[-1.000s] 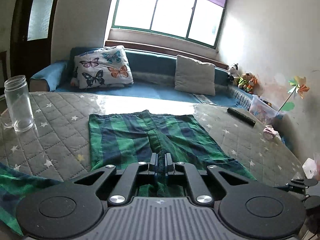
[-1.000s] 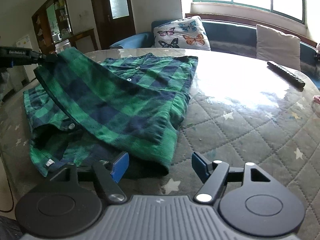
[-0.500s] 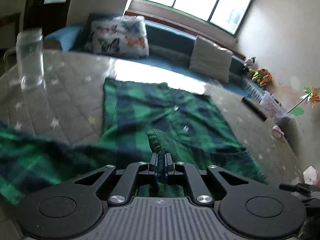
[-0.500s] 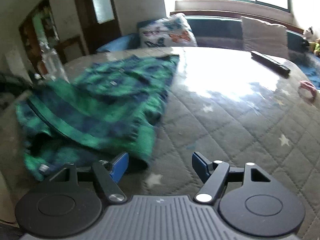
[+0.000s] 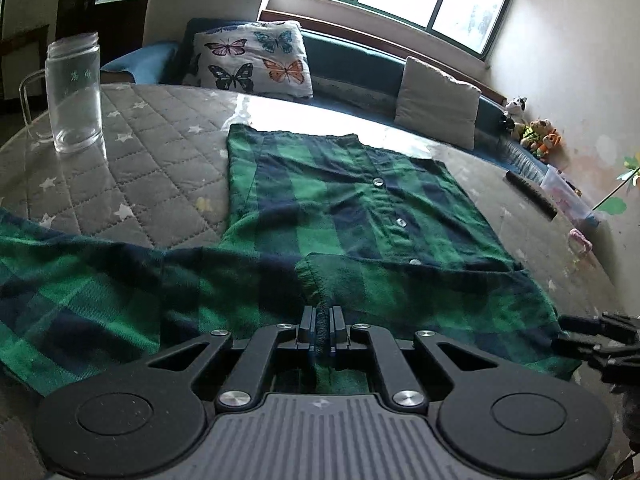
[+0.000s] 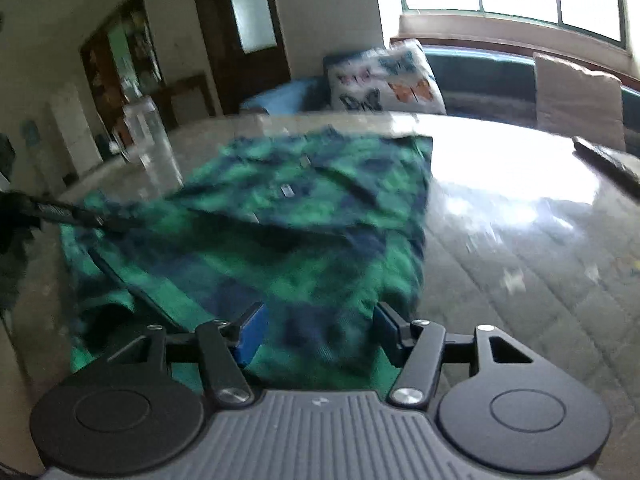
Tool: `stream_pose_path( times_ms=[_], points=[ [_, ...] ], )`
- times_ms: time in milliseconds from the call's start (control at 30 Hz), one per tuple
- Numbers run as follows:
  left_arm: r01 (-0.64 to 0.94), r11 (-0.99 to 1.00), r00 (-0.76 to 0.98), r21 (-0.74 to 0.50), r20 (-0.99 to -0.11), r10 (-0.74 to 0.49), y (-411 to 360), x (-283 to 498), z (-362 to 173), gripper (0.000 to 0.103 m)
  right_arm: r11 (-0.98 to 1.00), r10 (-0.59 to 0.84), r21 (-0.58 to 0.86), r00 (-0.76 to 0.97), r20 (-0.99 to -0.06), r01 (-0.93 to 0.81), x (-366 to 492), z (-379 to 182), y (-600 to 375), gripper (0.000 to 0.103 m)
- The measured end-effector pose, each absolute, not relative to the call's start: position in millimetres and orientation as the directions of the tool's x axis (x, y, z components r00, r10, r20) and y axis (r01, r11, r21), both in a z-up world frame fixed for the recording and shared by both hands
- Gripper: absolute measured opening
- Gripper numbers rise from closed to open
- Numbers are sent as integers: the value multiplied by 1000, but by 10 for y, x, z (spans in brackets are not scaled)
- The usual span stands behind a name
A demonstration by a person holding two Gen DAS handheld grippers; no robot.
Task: Fold clothes
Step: 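Release the shirt with the left gripper and hold both grippers above it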
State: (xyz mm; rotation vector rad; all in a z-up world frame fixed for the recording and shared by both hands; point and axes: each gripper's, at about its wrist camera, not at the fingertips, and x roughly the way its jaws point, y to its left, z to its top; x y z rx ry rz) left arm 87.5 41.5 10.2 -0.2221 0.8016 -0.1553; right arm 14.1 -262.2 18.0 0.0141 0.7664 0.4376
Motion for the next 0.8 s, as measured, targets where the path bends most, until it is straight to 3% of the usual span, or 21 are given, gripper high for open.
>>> stream_pose_path(
  times_ms=[167,800],
  points=[
    [47,969,669,-243,-712,-211,399,922,-27,8,919,360,151,618,-699,-364,-64,141,-2716,59],
    [50,974,713,-219,-675,-189,386,939,148,9,918,374,156,666,-645,-365,593,152,-2484,62]
  ],
)
